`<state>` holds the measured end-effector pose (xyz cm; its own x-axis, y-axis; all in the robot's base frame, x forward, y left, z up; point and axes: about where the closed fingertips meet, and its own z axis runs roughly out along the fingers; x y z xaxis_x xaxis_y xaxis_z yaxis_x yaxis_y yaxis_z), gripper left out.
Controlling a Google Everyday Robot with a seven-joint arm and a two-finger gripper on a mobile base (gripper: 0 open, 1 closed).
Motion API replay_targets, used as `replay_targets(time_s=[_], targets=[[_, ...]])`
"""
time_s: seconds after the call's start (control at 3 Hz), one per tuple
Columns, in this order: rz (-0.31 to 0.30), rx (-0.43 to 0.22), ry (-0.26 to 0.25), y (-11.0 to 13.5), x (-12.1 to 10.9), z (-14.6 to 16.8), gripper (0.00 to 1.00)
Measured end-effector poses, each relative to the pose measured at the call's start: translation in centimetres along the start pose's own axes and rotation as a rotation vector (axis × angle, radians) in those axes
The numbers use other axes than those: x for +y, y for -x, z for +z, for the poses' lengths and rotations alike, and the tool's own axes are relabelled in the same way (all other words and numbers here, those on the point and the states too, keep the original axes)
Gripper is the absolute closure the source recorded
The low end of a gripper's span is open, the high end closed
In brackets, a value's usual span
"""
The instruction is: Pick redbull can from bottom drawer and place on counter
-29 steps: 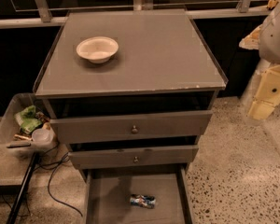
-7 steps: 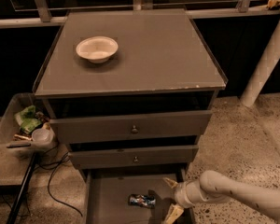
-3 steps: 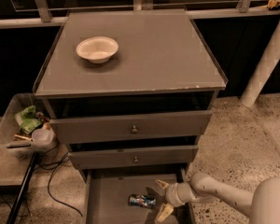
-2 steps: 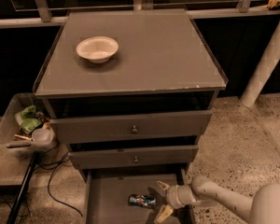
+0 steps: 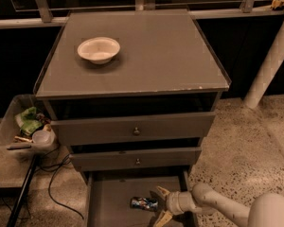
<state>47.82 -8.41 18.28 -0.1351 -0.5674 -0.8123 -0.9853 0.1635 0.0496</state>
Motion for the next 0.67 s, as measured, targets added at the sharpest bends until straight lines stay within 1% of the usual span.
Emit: replay_targets(time_s=[0.33, 0.67], targets=[[0.018, 0.001, 0.020, -2.62, -0.04, 4.03, 0.00], [0.020, 0.002, 0.019, -2.78, -0.09, 4.22, 0.00]])
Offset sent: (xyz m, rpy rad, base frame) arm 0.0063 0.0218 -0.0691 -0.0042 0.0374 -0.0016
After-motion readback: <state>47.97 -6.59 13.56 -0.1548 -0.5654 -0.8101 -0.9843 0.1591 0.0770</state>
